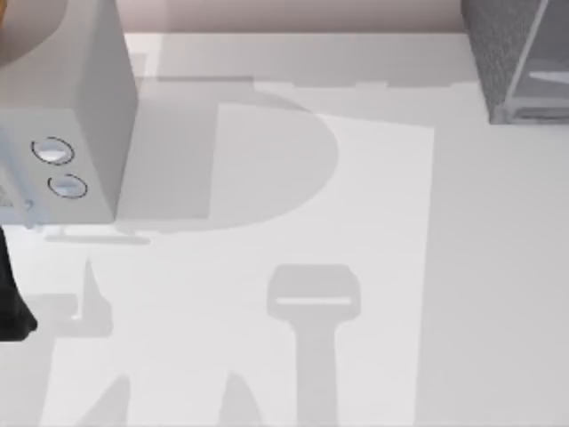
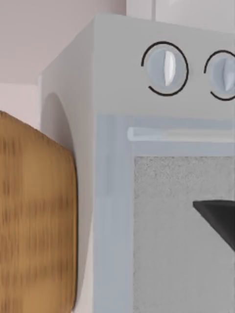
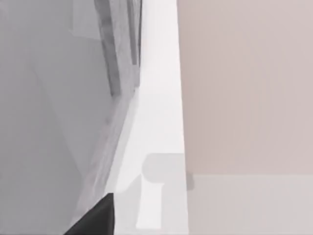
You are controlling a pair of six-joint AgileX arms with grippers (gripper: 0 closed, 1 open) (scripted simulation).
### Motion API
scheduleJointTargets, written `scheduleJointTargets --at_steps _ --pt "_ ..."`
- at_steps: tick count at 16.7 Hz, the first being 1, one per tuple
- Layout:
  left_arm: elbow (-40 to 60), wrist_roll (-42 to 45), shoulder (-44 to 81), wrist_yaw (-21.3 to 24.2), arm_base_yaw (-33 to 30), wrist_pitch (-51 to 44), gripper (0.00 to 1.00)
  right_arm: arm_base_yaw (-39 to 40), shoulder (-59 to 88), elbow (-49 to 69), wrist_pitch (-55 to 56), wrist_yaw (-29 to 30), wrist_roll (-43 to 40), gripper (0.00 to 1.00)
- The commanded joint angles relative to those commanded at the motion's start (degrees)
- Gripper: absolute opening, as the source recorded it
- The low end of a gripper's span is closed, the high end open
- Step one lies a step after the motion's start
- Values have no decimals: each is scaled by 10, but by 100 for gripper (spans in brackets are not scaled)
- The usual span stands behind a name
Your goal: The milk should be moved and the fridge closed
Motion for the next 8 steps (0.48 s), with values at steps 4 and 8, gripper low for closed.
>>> scheduleJointTargets --at_steps 4,8 --pt "0 0 0 0 0 0 100 14 -7 -12 10 18 17 100" --pt "0 0 0 0 0 0 100 110 -30 -35 50 101 80 100"
